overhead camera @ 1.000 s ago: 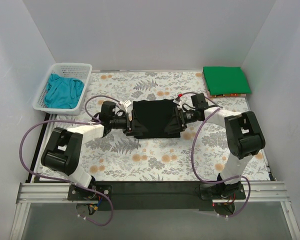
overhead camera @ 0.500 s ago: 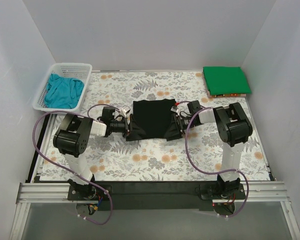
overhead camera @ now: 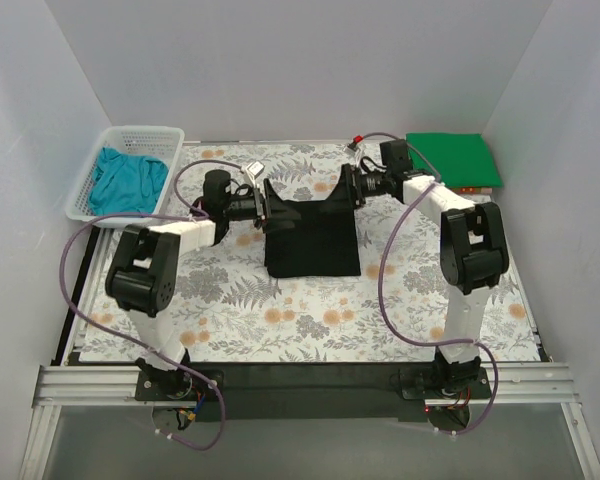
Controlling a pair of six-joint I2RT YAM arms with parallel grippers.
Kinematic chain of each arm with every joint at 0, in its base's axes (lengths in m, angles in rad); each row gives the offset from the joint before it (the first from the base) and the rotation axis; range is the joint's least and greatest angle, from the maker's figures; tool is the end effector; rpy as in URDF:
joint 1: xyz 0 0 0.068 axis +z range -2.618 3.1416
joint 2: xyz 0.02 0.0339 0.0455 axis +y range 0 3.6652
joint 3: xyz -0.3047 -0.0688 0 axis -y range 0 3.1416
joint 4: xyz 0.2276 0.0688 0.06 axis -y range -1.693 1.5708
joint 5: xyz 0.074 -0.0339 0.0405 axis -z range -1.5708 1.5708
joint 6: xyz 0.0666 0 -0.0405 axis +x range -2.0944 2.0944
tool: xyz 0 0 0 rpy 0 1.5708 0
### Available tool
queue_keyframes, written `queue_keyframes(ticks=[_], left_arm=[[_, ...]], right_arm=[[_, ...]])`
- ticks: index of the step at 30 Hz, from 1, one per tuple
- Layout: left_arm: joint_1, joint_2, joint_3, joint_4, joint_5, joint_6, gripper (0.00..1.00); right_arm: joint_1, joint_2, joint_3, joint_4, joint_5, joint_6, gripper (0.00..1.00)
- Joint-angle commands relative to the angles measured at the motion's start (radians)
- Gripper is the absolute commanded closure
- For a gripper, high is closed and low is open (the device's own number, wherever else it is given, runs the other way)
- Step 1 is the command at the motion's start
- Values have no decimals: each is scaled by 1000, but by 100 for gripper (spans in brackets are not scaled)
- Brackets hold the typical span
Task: Fold and stack the t-shirts
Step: Fold the tshirt
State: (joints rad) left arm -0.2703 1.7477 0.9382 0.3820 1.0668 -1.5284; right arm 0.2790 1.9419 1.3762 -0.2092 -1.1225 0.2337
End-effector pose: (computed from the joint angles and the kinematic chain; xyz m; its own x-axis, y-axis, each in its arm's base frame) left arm 0.3416 -0.1552 0.2461 -0.9130 -0.2477 0.3242 -0.3612 0.1213 -0.9246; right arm 0.3952 0.1756 0.2541 -0.8253 -0.1320 -0.5491 -0.5625 0.2775 0.7788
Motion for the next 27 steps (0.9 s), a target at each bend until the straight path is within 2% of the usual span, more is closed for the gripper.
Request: queue_keyframes(ticks=[1,2,6,9,12,16,19,20,23,25,27], left_arm=[[3,179,130,150,-73,-127,29],[5,220,158,161,-70,-137,29],[20,399,257,173,-87,-139,29],[46,464,292,185,-108,-113,29],[83,502,294,241,-114,-148,30],[140,503,242,287,-119,-167,30],[164,425,186,300,-94,-144,29],[166,394,177,294,-90,-124,29],[163,247,198,154,-94,51,24],[158,142,235,-6,-116,158,12],[135,40,249,-140,-155,331,11]], right_arm=[[-20,144,164,114,53,104,2],[-21,204,237,122,56,110,2],[-35,345,337,159,50,156,3],[-52,417,359,191,64,153,3],[-73,474,357,249,82,177,4],[-87,506,366,260,86,173,4],[-92,461,370,260,63,190,4],[-92,401,362,260,61,190,3],[-93,255,337,258,75,211,2],[-101,125,302,248,128,211,2],[-115,42,224,211,176,170,2]])
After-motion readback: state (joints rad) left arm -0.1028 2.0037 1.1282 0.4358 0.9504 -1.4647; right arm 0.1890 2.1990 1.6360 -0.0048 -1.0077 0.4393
